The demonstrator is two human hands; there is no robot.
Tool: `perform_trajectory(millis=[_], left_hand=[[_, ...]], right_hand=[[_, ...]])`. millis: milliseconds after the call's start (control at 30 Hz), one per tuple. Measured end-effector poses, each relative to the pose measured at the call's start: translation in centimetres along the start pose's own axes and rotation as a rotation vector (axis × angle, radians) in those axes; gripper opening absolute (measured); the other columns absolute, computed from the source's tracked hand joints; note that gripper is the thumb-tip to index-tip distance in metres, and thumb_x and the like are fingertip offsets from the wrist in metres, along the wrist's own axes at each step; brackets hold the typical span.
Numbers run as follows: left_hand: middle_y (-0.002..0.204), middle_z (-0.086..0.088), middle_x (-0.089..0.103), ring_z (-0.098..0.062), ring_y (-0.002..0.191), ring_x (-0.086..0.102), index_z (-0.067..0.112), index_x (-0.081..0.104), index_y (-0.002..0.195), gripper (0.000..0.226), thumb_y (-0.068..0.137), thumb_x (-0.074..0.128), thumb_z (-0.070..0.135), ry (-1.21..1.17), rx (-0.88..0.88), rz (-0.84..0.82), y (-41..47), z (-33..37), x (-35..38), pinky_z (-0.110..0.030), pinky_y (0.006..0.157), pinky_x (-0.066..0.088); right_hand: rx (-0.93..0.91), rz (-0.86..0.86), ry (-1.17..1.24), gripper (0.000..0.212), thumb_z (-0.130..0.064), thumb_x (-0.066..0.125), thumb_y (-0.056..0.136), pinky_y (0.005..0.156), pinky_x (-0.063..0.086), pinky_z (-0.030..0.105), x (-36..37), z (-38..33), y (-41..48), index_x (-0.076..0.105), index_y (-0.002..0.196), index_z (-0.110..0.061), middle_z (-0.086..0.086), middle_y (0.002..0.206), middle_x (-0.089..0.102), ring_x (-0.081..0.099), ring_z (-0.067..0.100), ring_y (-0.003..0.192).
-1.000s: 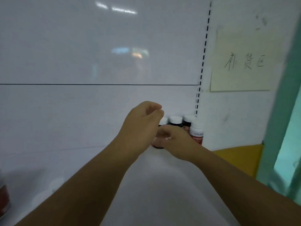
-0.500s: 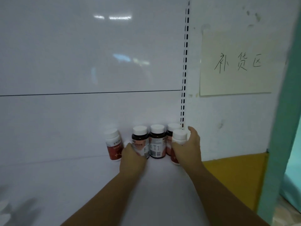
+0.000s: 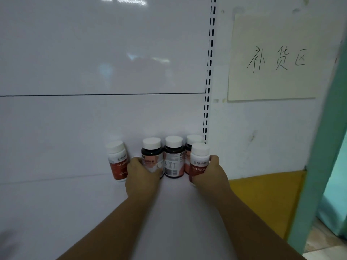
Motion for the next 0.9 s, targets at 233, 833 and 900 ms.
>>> perform_trajectory(millis=[233, 833, 900], left_hand=[[0.104, -0.003, 0.063, -0.019, 0.087, 0.064, 0.018, 0.059, 0.104, 0.060, 0.051, 0.077, 0.041, -0.040, 0.022, -0.012, 0.6, -0.8, 0.3, -0.042, 0.080, 0.056], [0.104, -0.004, 0.068, -0.017, 0.090, 0.068, 0.017, 0.057, 0.116, 0.042, 0.077, 0.074, 0.023, -0.510, 0.017, -0.291, -3.7, 3.8, -10.8, -0.025, 0.069, 0.057], [0.102, 0.002, 0.066, -0.012, 0.089, 0.066, 0.022, 0.053, 0.115, 0.043, 0.078, 0.073, 0.024, -0.462, 0.097, -0.249, -4.8, 4.0, -13.9, -0.024, 0.068, 0.056]], right_hand=[[-0.101, -0.023, 0.031, 0.058, -0.020, 0.078, 0.070, 0.074, 0.041, 0.026, -0.2, -0.8, -0.5, 0.042, 0.115, -0.019, -0.009, 0.092, 0.054, 0.056, 0.013, 0.086], [-0.299, -0.494, 0.543, 0.095, -0.012, 0.070, 0.078, 0.067, 0.056, 0.022, 1.2, -6.0, -5.1, 0.008, 0.141, -0.047, -0.014, 0.111, 0.059, 0.061, 0.003, 0.099], [-0.342, -0.554, 0.531, 0.101, -0.019, 0.071, 0.073, 0.065, 0.058, 0.026, 0.7, -8.4, -7.0, 0.004, 0.141, -0.051, -0.013, 0.110, 0.060, 0.064, 0.008, 0.098]])
Point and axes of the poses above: each hand's wrist, its own y-axis towards the middle knuckle, its own x-axis out of the palm, z = x × y, the point moved 1 cm from there along y, towards the middle knuckle
